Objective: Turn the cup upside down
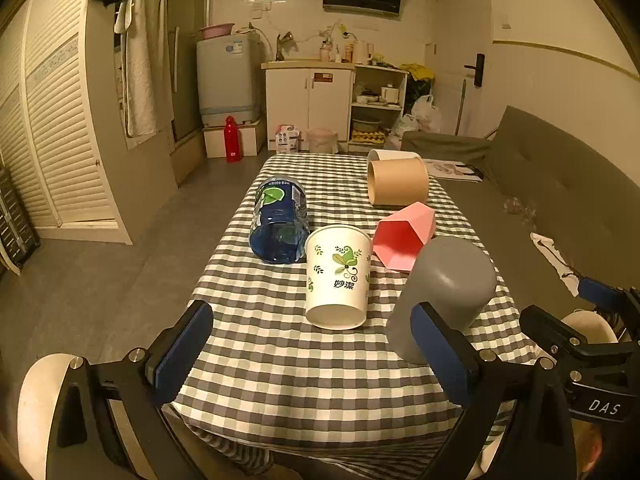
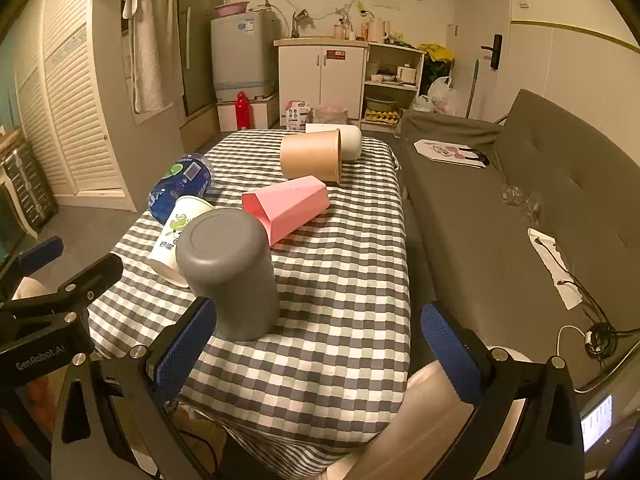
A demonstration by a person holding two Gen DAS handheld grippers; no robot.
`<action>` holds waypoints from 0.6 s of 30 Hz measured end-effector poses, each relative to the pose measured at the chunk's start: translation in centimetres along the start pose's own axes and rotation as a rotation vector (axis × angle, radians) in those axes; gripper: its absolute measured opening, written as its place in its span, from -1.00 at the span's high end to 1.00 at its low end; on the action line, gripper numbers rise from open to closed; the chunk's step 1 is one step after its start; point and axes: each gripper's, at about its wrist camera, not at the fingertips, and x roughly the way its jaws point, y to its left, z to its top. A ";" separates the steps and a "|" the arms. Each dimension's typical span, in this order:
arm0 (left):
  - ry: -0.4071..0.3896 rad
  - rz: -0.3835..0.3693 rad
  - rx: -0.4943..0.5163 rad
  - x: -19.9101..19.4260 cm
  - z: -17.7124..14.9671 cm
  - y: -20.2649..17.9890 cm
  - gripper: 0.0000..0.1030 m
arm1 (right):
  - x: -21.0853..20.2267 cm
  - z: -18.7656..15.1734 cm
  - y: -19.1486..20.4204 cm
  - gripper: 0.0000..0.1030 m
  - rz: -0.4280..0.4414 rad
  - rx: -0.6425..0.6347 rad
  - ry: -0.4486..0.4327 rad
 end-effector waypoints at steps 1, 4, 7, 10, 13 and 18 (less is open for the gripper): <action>-0.002 0.000 -0.004 -0.1 0.0 0.1 -0.98 | 0.0 0.0 0.0 -0.99 0.001 0.000 0.002; -0.004 -0.002 -0.007 -0.1 0.0 0.2 -0.98 | 0.0 0.0 0.1 -0.99 0.002 -0.003 0.006; -0.004 -0.005 -0.008 -0.1 0.0 0.2 -0.98 | 0.0 0.0 0.2 -0.99 0.002 -0.006 0.008; -0.008 -0.009 -0.008 -0.1 0.1 0.3 -0.98 | 0.1 0.1 0.1 -0.99 0.003 -0.005 0.010; -0.007 -0.011 -0.012 -0.2 0.1 0.3 -0.98 | 0.1 0.0 0.1 -0.99 0.002 -0.005 0.011; -0.009 0.000 -0.007 -0.2 0.1 0.1 -0.99 | 0.2 0.0 0.1 -0.99 0.002 -0.008 0.012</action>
